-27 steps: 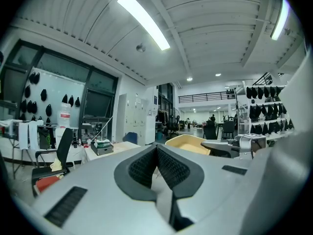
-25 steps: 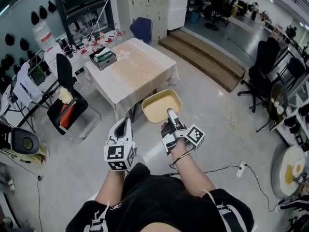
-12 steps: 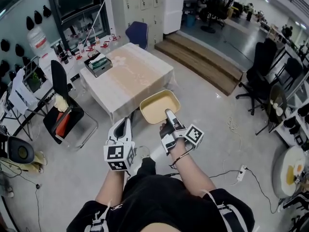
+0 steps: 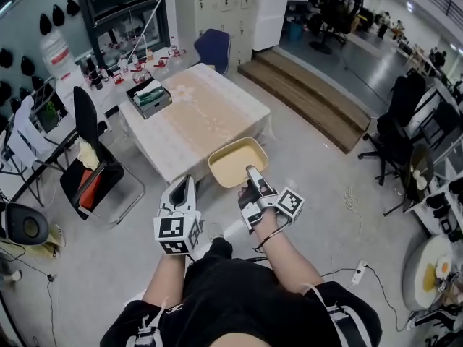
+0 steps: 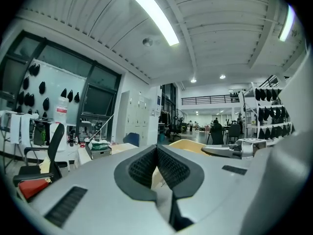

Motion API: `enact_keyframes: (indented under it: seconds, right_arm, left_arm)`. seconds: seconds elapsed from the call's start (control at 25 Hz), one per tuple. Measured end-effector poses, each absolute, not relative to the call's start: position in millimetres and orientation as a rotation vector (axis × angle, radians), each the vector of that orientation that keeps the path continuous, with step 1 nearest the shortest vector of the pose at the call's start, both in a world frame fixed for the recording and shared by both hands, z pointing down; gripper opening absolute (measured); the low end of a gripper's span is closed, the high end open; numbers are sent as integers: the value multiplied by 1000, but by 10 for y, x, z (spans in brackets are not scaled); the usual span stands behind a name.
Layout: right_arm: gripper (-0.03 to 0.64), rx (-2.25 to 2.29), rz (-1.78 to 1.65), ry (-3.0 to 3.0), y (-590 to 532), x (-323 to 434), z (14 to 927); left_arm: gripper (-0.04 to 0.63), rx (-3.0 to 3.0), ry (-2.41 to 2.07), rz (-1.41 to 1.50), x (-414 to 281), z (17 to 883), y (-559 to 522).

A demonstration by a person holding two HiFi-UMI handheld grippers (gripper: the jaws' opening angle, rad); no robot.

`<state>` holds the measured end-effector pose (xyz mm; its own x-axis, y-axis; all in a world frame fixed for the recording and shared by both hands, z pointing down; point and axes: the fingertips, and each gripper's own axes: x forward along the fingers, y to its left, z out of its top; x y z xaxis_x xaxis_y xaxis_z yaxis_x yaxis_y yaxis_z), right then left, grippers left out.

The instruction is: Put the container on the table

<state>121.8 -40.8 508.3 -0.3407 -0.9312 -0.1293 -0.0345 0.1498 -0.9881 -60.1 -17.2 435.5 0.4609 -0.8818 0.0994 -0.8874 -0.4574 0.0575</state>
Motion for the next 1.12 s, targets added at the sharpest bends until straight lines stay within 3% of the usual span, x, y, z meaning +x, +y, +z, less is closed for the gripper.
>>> enact_keyframes:
  seconds: [0.72,1.12]
  right_arm:
    - [236,-948,-1310,1547,-3848,1246,4928]
    - [236,-887,-1433,1548,-4951,1117,5204]
  left_arm:
    - [12,2648,-1522,101,-518,4187,-3562]
    - [12,2537,-1621,149,-627,4406,-4417]
